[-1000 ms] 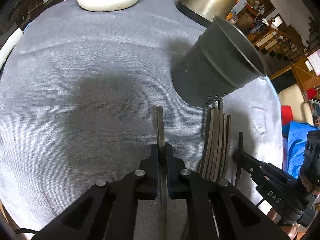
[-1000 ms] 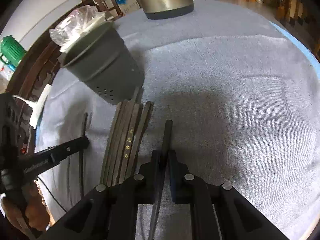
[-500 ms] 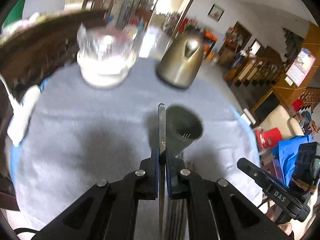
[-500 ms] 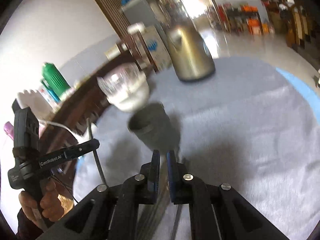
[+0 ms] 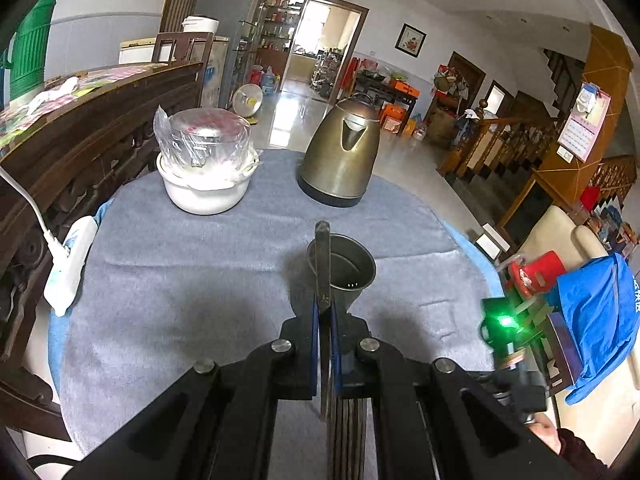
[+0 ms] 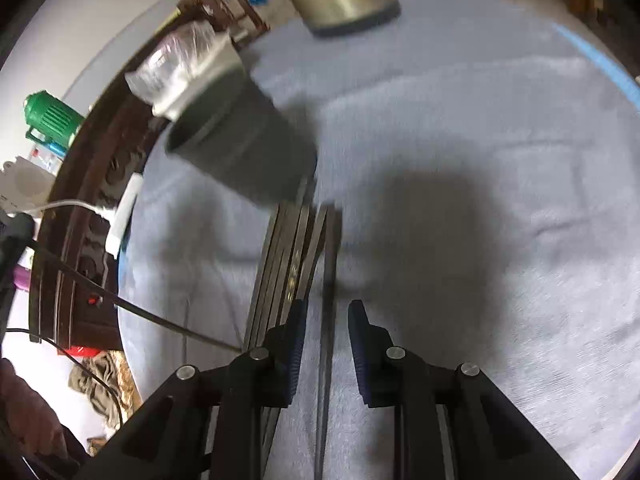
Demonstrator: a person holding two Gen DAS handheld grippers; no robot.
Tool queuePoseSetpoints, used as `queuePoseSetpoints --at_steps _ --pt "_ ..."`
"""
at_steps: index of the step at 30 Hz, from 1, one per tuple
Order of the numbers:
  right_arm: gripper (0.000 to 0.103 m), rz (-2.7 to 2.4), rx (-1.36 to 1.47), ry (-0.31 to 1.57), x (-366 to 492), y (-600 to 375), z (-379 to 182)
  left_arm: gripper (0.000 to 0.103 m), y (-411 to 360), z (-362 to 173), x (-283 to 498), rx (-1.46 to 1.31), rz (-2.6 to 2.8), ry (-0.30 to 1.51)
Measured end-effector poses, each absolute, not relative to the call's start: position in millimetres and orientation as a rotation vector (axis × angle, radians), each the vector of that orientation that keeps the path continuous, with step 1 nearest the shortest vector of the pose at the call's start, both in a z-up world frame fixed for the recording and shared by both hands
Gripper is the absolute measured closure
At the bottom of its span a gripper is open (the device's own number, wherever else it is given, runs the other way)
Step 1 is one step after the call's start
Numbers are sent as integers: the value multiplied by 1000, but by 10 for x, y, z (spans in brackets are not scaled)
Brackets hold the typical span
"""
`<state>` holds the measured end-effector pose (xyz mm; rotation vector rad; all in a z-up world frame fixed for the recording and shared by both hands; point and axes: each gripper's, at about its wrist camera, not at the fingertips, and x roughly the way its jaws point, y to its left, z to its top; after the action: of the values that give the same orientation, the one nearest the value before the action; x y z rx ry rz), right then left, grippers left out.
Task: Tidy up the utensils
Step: 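Lift the chopsticks with both tools and carry them toward the grey holder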
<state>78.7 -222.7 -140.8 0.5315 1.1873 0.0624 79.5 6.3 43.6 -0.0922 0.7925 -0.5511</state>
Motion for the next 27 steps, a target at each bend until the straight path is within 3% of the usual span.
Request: queuePoseSetpoints --at_steps 8,10,15,27 --pt "80 -8 383 1237 912 -1967 -1553 98 91 452 757 -81 -542 774" --pt "92 -24 342 1235 938 -1913 -1546 98 97 450 751 -85 -540 774" --pt "95 3 365 1212 884 -1965 -1533 98 114 453 776 -88 -537 774" --pt "96 58 470 952 646 -2330 -933 98 123 604 723 -100 -540 731"
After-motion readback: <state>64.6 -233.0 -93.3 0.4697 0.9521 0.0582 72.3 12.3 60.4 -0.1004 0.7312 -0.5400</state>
